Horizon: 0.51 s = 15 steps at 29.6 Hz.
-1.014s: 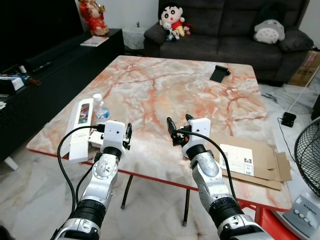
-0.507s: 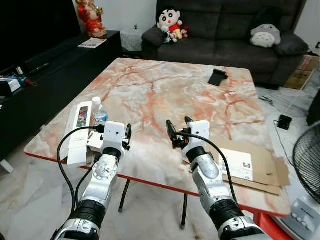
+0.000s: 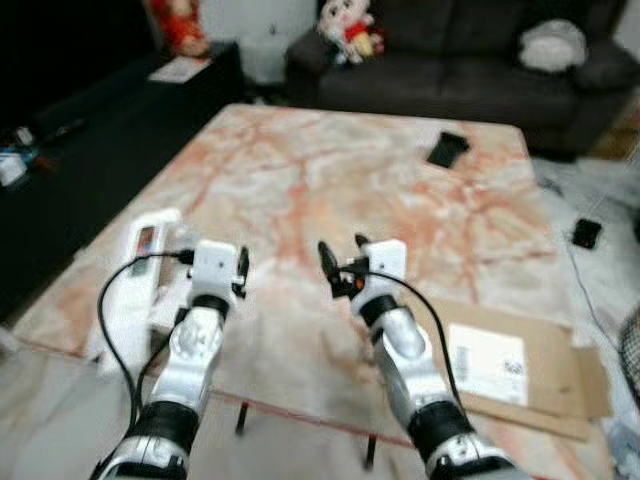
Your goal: Picking trash to rubbish bin
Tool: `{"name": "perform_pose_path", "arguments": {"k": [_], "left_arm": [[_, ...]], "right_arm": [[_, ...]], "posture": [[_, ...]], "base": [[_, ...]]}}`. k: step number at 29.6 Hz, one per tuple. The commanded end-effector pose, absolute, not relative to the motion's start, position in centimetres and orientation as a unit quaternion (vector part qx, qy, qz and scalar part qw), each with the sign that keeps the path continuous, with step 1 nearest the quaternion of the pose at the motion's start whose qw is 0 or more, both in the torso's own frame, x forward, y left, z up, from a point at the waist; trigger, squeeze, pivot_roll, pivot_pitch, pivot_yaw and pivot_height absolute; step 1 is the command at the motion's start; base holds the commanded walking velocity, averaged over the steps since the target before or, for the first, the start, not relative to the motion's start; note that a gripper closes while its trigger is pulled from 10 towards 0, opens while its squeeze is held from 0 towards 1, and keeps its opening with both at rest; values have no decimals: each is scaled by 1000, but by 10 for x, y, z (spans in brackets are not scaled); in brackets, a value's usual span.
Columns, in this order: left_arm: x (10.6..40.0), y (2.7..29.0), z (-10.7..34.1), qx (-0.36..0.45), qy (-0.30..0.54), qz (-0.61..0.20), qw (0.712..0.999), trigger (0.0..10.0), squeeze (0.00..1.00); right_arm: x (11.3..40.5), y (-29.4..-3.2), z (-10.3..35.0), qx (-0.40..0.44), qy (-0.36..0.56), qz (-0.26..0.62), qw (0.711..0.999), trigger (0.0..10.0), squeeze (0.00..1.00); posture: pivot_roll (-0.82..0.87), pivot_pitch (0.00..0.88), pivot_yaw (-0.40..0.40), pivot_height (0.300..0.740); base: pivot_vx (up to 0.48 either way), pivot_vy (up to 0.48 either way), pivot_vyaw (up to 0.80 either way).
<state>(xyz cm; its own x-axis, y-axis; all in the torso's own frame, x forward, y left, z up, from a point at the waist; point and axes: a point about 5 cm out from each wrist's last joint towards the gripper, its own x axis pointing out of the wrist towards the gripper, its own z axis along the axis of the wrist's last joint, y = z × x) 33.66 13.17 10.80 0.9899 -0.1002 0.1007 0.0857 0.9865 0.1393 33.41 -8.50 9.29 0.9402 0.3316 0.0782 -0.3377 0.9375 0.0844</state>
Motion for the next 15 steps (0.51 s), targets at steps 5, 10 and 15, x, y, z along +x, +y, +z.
{"name": "perform_pose_path", "arguments": {"k": [5,10,15], "left_arm": [[337,142,113,75,-62,-40,994,10000,0],[336,141,111,74,-61,-46,994,10000,0],[336,139,110,75,-58,-50,994,10000,0]], "right_arm": [[335,-72,103,55,-52,185,980,10000,0],[334,-73,101,51,-47,188,980,10000,0],[333,-75,98,36,-36,196,979,10000,0]], "posture": [[-45,0,14,740],[-45,0,14,740],[-47,0,11,740]], "base": [[172,0,0],[0,0,0],[0,0,0]]}}
